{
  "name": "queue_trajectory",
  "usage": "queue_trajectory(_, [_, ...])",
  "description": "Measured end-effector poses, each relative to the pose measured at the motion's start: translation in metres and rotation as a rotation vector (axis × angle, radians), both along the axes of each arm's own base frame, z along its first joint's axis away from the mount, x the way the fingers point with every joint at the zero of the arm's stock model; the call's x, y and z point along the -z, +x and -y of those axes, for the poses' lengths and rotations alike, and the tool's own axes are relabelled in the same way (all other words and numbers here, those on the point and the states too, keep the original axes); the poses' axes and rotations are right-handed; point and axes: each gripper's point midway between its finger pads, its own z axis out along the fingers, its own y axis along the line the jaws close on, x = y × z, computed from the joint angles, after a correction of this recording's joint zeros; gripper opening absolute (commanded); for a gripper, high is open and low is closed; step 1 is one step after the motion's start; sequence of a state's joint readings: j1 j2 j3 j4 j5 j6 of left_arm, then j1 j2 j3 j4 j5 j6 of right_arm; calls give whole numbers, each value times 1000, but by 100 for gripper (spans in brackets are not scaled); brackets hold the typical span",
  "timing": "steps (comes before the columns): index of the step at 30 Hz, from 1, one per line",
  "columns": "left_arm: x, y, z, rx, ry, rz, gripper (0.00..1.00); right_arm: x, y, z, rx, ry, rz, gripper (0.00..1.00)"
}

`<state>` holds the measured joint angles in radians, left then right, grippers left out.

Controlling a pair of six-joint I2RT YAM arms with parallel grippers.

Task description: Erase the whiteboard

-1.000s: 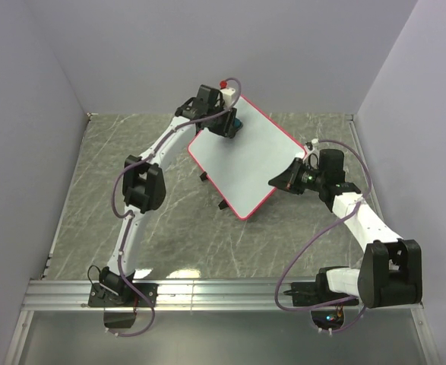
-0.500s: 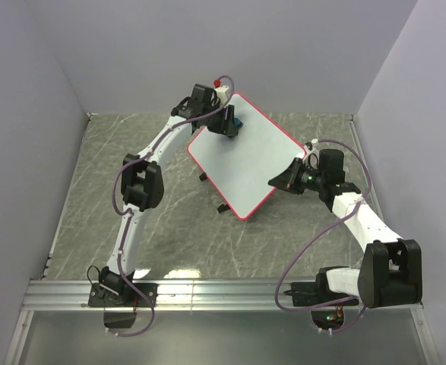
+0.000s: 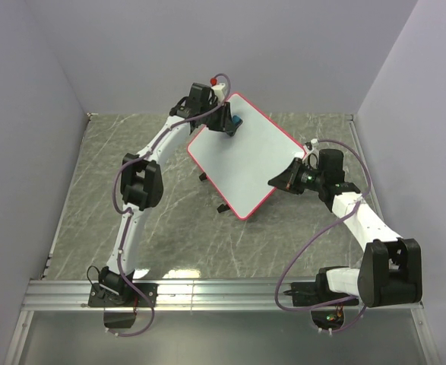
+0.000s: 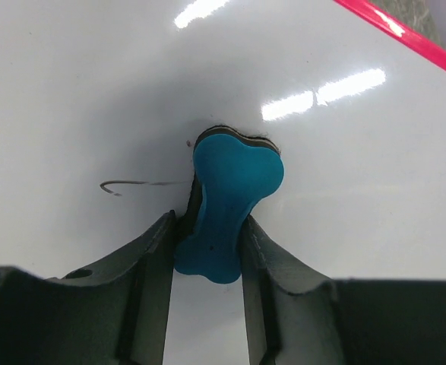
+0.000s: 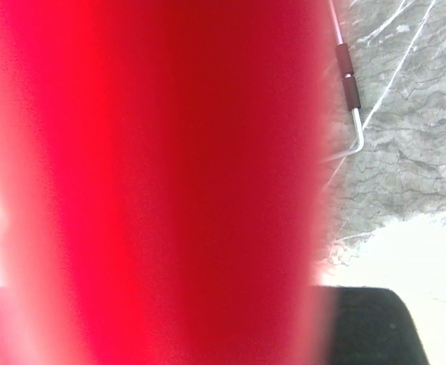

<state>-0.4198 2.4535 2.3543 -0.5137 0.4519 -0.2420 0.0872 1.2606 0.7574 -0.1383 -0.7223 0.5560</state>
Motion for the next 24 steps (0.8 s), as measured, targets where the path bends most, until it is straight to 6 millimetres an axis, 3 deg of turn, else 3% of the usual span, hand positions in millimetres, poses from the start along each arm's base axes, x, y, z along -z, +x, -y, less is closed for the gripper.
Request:
queue_trajectory(3, [2,8,-1,-33,2,8,4,0,0,0,2,2,-5,0])
queue_trajectory(7, [8,26,-10,-124,38,36,2,2,1,0,9,8,-23,0])
queue_trajectory(14, [24,59,-45,-317,145,94,0,1,1,-1,14,20,-35,0])
queue_trajectory(18, [27,64,-54,-351,171,103,0,1,2,-2,12,22,-34,0])
queue_trajectory(24, [24,59,-44,-275,163,127,0,0,3,-3,14,31,-39,0])
